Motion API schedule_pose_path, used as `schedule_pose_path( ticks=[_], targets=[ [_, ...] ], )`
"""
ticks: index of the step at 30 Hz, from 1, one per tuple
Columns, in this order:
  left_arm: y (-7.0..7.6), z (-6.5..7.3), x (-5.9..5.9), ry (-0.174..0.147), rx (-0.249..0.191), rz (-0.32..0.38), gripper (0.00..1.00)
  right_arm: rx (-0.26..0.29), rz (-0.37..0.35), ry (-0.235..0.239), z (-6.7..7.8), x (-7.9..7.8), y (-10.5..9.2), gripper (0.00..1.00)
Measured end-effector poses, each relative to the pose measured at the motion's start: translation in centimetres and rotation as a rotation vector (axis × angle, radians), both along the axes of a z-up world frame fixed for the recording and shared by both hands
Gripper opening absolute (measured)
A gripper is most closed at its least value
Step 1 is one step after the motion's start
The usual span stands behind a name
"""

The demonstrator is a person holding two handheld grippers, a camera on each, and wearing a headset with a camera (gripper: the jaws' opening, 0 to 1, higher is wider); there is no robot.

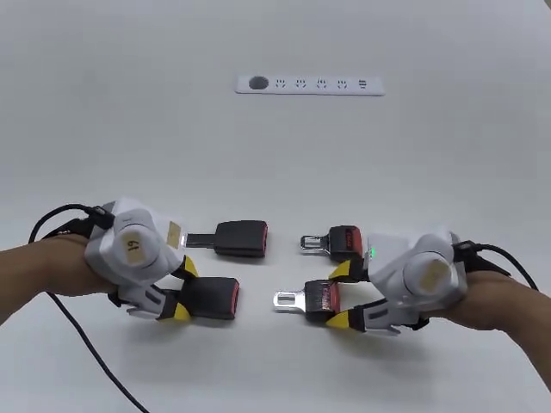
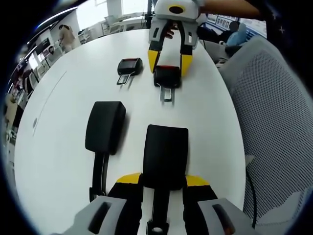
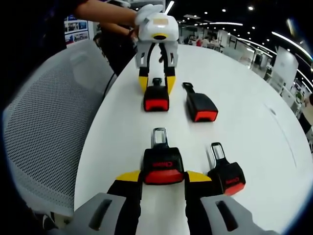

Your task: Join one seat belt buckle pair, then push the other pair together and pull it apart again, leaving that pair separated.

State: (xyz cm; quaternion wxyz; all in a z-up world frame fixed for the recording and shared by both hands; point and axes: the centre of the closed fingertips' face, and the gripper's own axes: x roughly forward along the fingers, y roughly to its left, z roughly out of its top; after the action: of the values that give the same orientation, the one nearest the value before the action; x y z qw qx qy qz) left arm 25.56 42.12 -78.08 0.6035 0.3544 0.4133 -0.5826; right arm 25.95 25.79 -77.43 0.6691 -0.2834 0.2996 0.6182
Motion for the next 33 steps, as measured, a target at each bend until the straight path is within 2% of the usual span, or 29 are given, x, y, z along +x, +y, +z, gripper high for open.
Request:
schedule_pose_path(
  ticks=[8,33],
  targets=[
    [0.0,0.0,0.0,-0.003,0.014,-0.003,0.32,0.013,0.001,0.003,0.1,-0.1,1.2,0.31],
    [0.0,0.0,0.0,-0.004,0.014,0.011,0.32,0.036,0.004,0.009,0.1,-0.1,4.5,0.31]
  ],
)
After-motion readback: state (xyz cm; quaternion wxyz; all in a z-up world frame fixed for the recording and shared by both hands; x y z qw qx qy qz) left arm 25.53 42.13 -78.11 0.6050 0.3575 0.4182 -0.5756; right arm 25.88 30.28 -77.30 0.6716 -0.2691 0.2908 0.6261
